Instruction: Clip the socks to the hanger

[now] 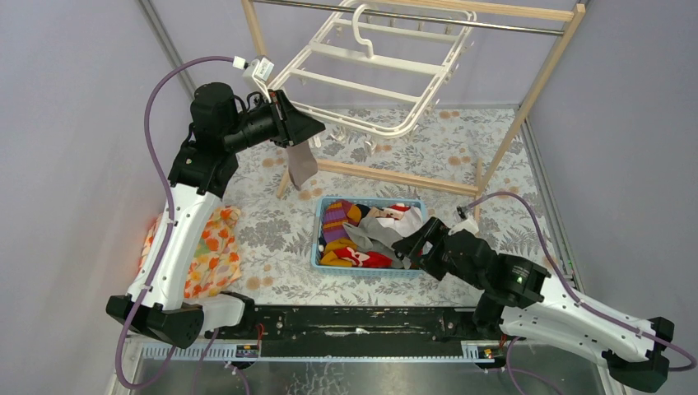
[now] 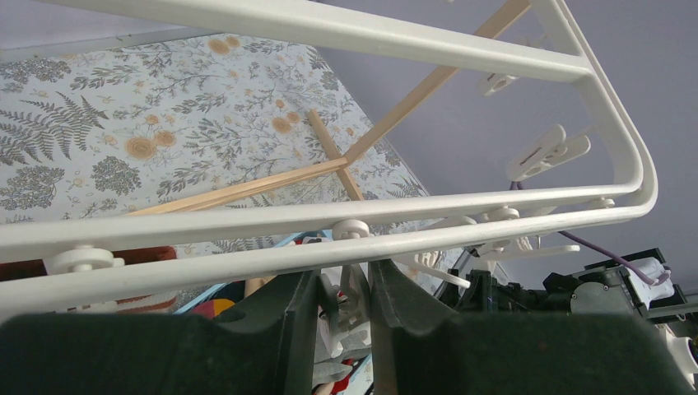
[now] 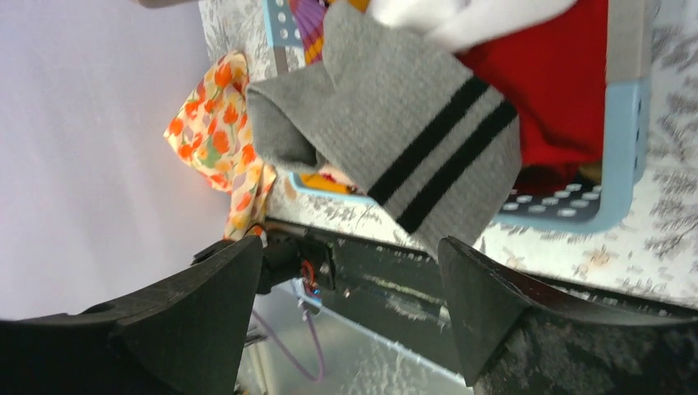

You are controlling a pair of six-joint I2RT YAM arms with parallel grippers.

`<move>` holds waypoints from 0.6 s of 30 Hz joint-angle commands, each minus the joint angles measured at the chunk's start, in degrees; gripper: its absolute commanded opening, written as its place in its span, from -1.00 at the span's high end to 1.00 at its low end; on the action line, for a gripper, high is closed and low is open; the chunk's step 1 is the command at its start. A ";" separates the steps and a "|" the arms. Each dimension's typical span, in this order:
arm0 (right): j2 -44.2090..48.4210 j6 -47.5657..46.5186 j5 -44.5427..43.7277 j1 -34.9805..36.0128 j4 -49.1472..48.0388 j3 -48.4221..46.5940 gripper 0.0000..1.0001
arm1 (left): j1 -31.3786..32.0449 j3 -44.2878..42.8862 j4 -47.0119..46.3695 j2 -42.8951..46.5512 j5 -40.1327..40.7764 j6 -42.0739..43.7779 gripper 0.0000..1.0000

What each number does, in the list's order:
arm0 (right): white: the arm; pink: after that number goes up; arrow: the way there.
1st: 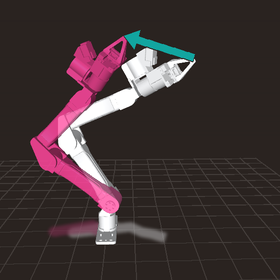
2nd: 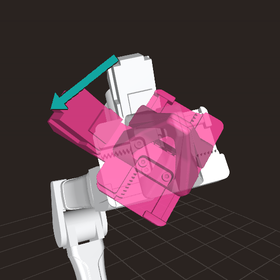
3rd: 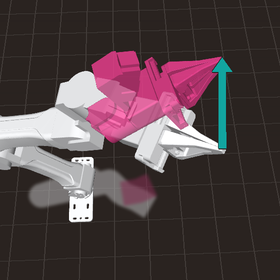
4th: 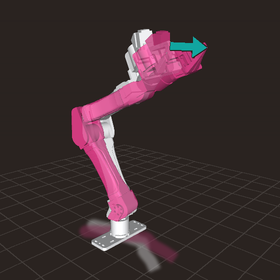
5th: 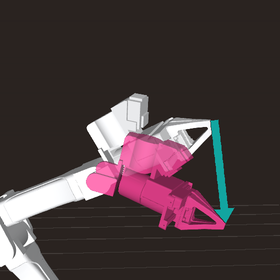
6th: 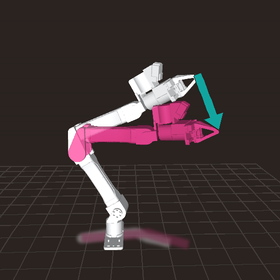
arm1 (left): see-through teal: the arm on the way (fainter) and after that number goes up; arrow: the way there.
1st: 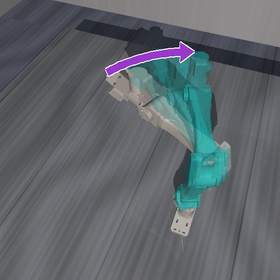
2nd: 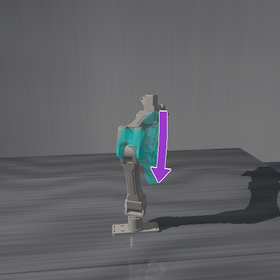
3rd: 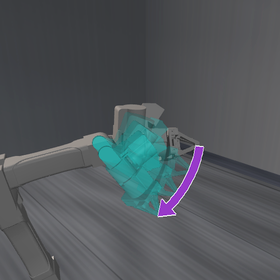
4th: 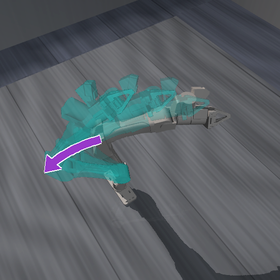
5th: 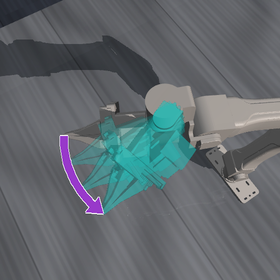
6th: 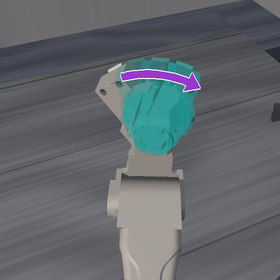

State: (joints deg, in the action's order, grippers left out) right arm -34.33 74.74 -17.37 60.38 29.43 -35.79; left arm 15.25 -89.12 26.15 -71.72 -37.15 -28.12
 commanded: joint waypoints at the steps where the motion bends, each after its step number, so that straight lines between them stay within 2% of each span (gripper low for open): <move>1: 1.56 9.06 6.28 0.53 4.12 -0.94 -0.71 | -0.23 -0.38 -0.82 0.10 -3.45 1.38 0.95; 10: -2.02 11.71 11.87 0.53 1.40 -0.80 -0.71 | -0.22 -0.49 -0.83 -0.17 -3.72 1.49 0.95; 18: -2.88 18.86 1.65 1.85 -8.02 3.92 -0.59 | -0.24 0.09 -1.78 -0.46 -3.82 0.99 0.95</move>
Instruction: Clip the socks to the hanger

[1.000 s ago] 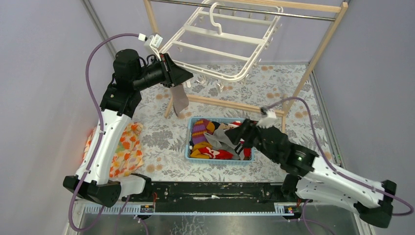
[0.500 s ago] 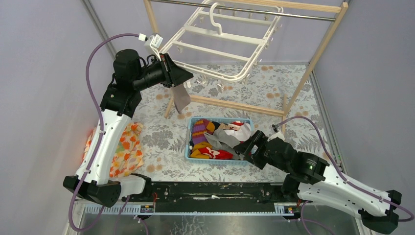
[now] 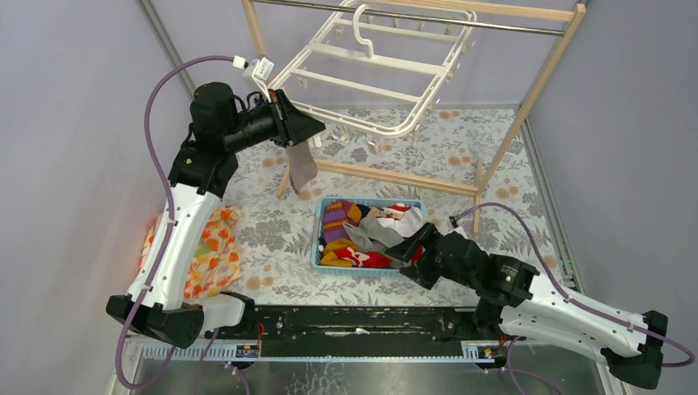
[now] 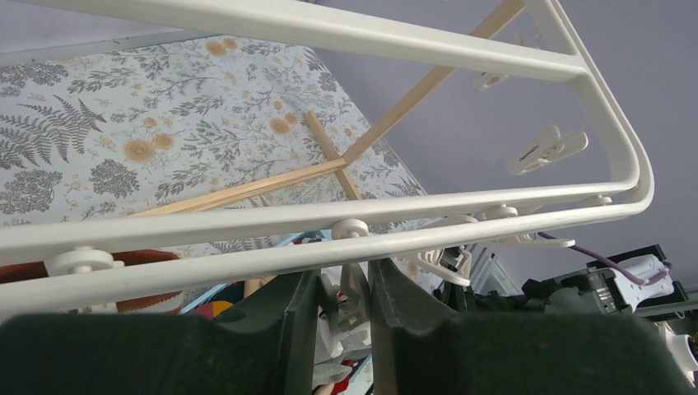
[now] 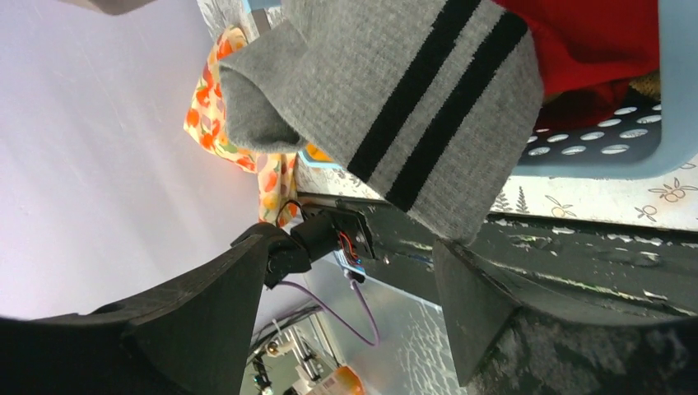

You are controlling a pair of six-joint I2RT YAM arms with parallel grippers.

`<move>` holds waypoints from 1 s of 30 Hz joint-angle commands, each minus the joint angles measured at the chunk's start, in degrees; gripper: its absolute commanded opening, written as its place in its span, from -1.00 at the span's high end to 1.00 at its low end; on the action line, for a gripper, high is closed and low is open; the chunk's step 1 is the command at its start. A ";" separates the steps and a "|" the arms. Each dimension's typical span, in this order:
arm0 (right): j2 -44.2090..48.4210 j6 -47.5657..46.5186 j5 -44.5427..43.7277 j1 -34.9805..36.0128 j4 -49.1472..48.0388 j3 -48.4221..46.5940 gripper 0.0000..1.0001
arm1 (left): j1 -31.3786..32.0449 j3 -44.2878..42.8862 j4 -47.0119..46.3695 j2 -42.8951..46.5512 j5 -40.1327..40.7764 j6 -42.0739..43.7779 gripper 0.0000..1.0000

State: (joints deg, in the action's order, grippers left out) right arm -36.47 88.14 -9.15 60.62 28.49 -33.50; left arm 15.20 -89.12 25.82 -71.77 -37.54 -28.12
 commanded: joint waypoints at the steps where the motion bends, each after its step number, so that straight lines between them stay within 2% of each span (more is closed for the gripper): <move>1: -1.50 6.26 -8.51 2.28 -8.10 1.89 -0.57 | -0.17 -0.10 -1.47 -0.56 -3.46 0.85 0.95; 8: -4.76 11.04 -21.79 6.44 -7.73 1.86 -0.38 | -0.22 -0.20 -1.40 -0.49 -3.57 1.29 0.95; 14: -2.48 14.38 -29.12 8.63 0.89 -0.10 -0.31 | -0.18 0.15 -1.29 -0.48 -3.81 1.84 0.95; 22: -0.90 14.78 -32.15 8.68 6.93 -0.29 -0.26 | -0.18 0.92 -2.09 -0.83 -4.18 1.78 0.95; 30: -3.60 14.99 -35.06 8.73 6.33 -0.54 -0.24 | -0.21 0.86 -2.27 -0.80 -4.38 1.73 0.95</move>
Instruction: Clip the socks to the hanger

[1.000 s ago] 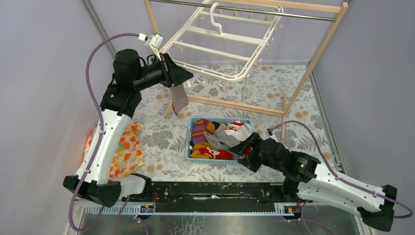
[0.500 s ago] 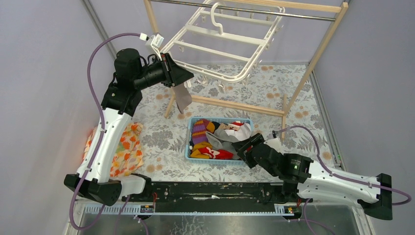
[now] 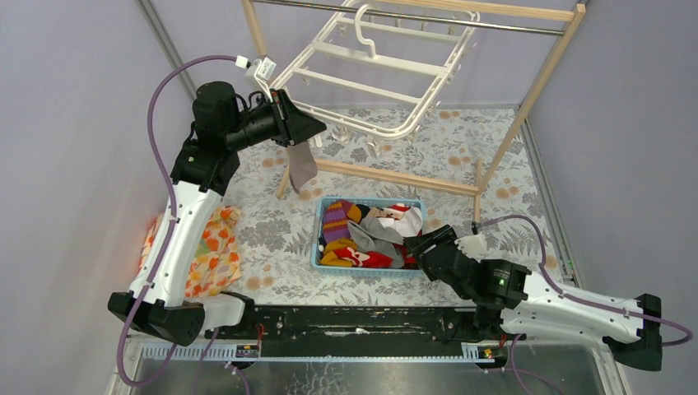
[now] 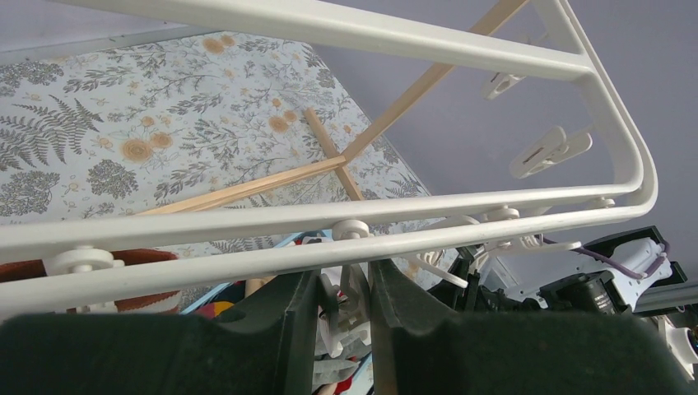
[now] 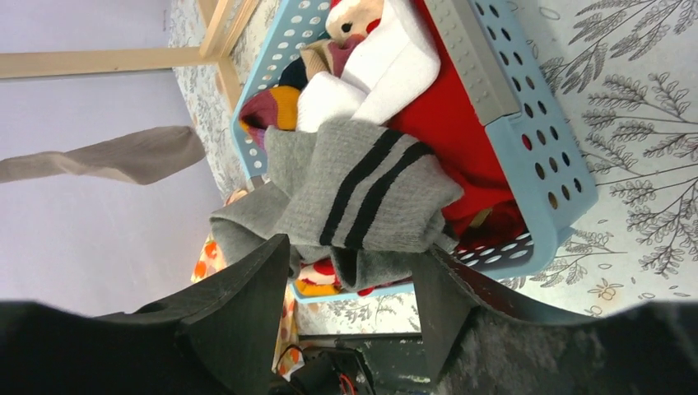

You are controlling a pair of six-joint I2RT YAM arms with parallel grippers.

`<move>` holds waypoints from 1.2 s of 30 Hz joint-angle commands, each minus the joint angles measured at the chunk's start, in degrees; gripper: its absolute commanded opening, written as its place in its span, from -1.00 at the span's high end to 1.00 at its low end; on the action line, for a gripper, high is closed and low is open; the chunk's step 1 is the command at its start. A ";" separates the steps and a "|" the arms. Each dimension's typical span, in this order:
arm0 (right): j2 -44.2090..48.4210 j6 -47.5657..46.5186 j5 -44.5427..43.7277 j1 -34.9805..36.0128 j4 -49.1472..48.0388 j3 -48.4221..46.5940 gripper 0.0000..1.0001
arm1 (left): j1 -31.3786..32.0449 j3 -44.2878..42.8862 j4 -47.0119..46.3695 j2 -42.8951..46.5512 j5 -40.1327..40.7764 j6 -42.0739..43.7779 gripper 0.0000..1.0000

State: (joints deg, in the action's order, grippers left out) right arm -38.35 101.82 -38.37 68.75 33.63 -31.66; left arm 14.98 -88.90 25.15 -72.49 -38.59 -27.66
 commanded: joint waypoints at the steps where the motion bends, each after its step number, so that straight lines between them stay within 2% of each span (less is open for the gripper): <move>1: -2.24 1.09 -6.06 0.59 0.85 -2.65 -0.23 | 0.02 0.61 -1.59 -0.06 -3.35 1.29 0.95; 9: -7.56 2.20 -9.10 0.58 0.13 -3.86 -0.08 | 0.01 0.96 -1.59 0.49 -3.63 1.37 0.95; 15: -10.57 2.26 -11.73 0.62 1.12 -5.88 0.16 | 0.04 1.23 -1.51 1.27 -3.60 1.90 0.96; 27: -12.97 1.41 -15.22 0.58 2.40 -7.62 0.31 | 0.04 1.60 -1.52 1.65 -4.01 1.83 0.96; 29: -13.46 1.41 -15.99 0.59 2.18 -7.54 0.45 | 0.04 1.51 -1.54 1.64 -4.04 1.82 0.96; 32: -13.77 -2.96 -19.29 0.56 0.01 -8.36 0.92 | 0.04 1.65 -1.51 1.74 -4.04 1.86 0.96; 33: -13.77 -5.90 -20.47 0.59 -1.47 -9.04 1.00 | 0.04 1.72 -1.50 1.81 -4.04 1.90 0.96; 35: -13.84 -15.16 -22.09 0.60 -7.04 -10.84 1.00 | 0.05 1.71 -1.51 1.90 -4.00 1.99 0.96; 36: -14.00 -22.70 -22.17 0.52 -11.94 -11.72 1.00 | 0.04 1.68 -1.43 1.98 -3.91 2.00 0.96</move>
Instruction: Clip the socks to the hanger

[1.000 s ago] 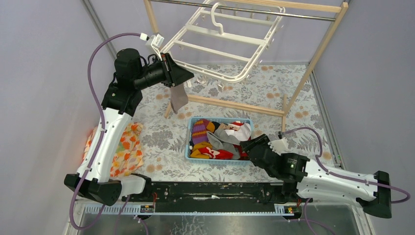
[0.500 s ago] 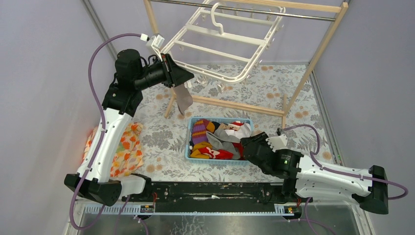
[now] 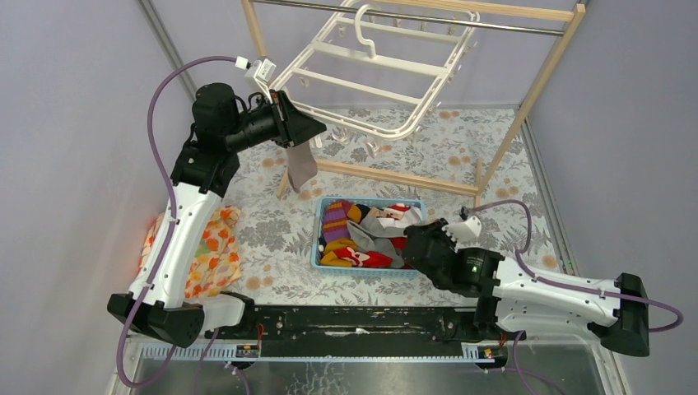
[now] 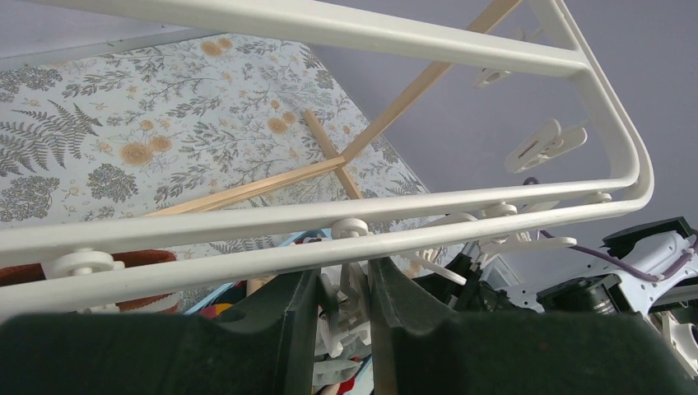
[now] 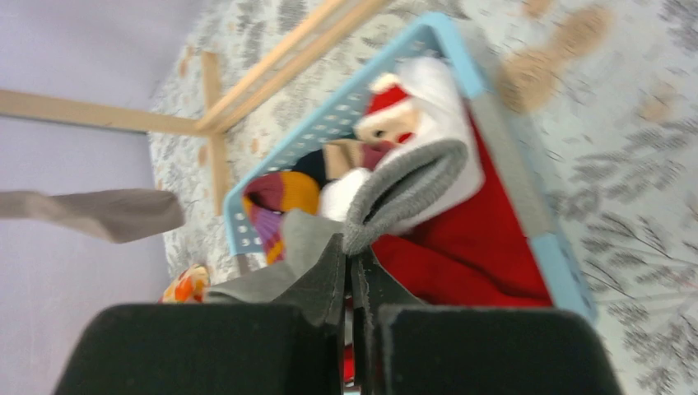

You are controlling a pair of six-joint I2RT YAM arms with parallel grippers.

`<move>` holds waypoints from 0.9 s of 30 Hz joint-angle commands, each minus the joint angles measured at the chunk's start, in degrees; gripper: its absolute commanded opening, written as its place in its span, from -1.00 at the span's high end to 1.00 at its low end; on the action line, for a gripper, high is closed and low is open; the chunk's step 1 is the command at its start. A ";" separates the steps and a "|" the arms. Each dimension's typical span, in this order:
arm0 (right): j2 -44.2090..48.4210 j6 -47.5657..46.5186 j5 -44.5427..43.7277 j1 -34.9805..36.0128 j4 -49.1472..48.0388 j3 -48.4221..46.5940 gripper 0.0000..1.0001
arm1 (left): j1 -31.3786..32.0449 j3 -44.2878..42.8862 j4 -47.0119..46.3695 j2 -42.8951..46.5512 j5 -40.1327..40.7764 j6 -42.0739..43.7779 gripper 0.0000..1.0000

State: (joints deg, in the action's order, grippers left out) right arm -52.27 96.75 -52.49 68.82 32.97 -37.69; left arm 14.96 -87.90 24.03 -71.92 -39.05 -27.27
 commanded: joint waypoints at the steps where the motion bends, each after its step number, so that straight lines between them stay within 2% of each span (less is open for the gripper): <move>1: -0.11 -23.42 -7.57 0.44 -15.26 -6.40 1.00 | 0.07 0.63 -0.30 1.51 -3.45 1.60 0.96; 3: 0.31 -31.22 -5.33 0.14 -20.39 -6.90 1.00 | 0.06 0.52 -0.26 1.52 -3.32 1.60 0.96; 6: 2.56 -34.16 1.23 -2.68 -22.17 -5.02 1.00 | 0.05 0.54 -0.27 1.52 -3.23 1.52 0.95; 11: 8.75 -35.08 22.60 -15.81 -26.01 5.08 1.00 | 0.07 0.87 -0.21 1.39 -3.36 1.40 0.94; 13: 9.61 -36.38 30.02 -20.12 -24.64 7.38 1.00 | 0.06 0.91 -0.29 1.51 -3.40 1.47 0.94; 16: 10.26 -38.19 34.41 -22.95 -21.33 8.99 1.00 | 0.07 1.03 -0.25 1.59 -3.40 1.43 0.94; 21: 12.34 -37.70 35.16 -24.00 -16.66 10.17 0.99 | 0.04 0.92 -0.24 1.70 -3.61 1.34 0.94; 22: 12.65 -37.29 34.87 -24.03 -15.57 10.09 0.84 | 0.02 0.88 -0.23 1.77 -3.56 1.40 0.94; 24: 13.21 -36.01 34.09 -24.04 -13.64 10.01 0.42 | 0.07 0.76 -0.21 1.71 -3.58 1.34 0.94; 27: 14.04 -34.09 32.88 -24.00 -13.31 10.40 0.14 | 0.06 0.64 -0.24 1.54 -3.58 1.19 0.94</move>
State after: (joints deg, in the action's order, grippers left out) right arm -39.48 61.12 -19.38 45.23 17.67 -27.29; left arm 14.96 -87.50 23.99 -71.59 -39.07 -27.24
